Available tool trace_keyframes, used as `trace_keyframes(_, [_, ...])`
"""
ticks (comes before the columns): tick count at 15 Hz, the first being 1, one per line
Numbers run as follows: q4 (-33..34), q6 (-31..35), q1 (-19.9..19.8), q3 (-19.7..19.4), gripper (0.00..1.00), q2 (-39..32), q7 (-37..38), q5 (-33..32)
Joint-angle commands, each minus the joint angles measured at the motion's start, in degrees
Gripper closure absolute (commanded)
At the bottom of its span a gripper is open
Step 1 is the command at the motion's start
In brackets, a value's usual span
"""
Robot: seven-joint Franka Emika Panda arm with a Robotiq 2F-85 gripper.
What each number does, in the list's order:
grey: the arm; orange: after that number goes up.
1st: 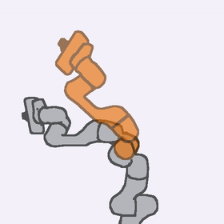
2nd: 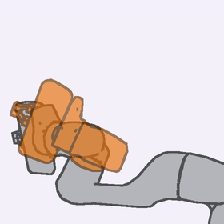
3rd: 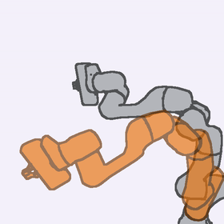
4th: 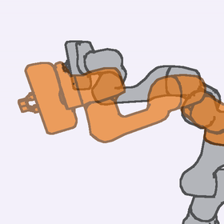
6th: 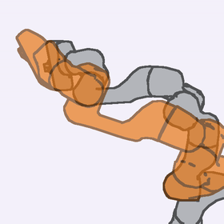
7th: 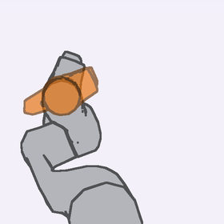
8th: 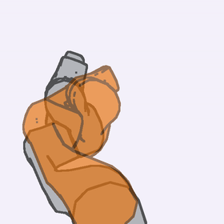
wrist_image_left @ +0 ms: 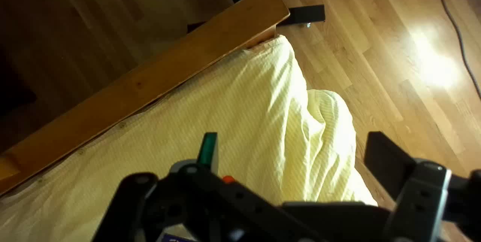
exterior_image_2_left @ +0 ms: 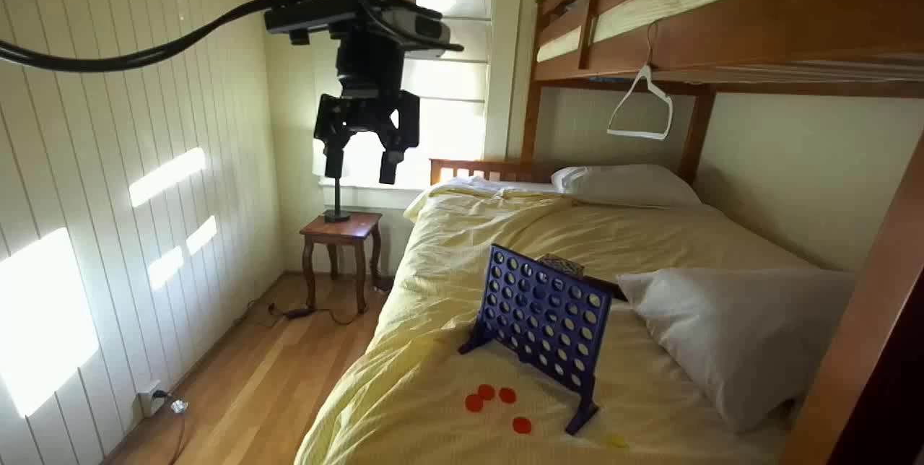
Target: Put one orange disc in the blue board
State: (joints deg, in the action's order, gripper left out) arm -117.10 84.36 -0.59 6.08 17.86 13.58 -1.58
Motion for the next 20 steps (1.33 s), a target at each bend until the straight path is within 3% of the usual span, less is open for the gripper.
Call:
trace_keyframes(1, [0.1, -0.1, 0.7, -0.6, 0.0, -0.1, 0.1, -0.1])
trace_keyframes(7, [0.2, 0.3, 0.3, -0.9, 0.0, -0.6, 0.7, 0.0])
trace_keyframes(11, [-1.2, 2.7, -2.2, -5.3, 0.0, -2.9, -0.4, 1.3])
trace_keyframes(15, [-5.0, 11.7, -3.9, -9.6, 0.0, -4.9, -4.2, 1.1])
trace_keyframes(20, [-11.3, 32.7, -4.6, -12.2, 0.0, -8.4, -8.1, 3.1])
